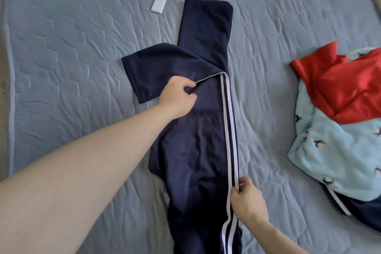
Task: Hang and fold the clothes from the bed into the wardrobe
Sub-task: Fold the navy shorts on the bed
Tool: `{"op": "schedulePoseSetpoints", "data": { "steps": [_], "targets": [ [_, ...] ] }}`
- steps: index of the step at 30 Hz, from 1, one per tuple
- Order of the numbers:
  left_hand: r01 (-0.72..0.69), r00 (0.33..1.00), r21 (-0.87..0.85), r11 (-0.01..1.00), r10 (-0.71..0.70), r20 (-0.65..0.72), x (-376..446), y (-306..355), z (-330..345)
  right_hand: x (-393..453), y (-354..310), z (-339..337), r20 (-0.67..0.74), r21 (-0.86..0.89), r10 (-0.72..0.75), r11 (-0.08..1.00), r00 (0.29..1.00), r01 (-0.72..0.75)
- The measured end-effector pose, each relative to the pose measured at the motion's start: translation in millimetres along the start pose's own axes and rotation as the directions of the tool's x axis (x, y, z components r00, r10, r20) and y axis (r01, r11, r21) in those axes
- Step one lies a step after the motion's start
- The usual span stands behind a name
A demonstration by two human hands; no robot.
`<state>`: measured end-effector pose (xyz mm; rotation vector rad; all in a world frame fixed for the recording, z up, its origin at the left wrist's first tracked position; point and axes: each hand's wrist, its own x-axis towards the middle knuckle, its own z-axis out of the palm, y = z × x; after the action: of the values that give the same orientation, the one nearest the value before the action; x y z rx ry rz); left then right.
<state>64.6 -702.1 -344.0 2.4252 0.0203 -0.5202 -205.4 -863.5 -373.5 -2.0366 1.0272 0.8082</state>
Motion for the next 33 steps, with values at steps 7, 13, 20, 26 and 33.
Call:
{"op": "schedulePoseSetpoints", "data": {
  "steps": [7,13,20,26,33],
  "targets": [
    [0.491,0.871,0.339,0.803,-0.467,-0.154,-2,-120,-43,36,-52,-22,-0.171,-0.137,-0.39,0.919,0.905,0.37],
    [0.488,0.824,0.48,0.729,-0.567,0.022,0,-156,-16,88,-172,-9,-0.06,-0.384,-0.737,0.639,0.673,0.666],
    [0.444,0.839,0.578,0.685,-0.544,0.001,8,-167,-4,121,-267,31,0.345,-0.673,-0.685,0.295,0.642,0.678],
    [0.449,0.827,0.608,0.655,-0.562,-0.006,13,-162,-5,142,-293,27,0.369,-0.573,-0.732,0.306,0.573,0.76],
    [0.463,0.828,0.567,0.681,-0.561,-0.001,13,-163,-5,163,-358,-55,-0.379,0.164,-0.661,0.641,0.648,0.75]
  ]
}}
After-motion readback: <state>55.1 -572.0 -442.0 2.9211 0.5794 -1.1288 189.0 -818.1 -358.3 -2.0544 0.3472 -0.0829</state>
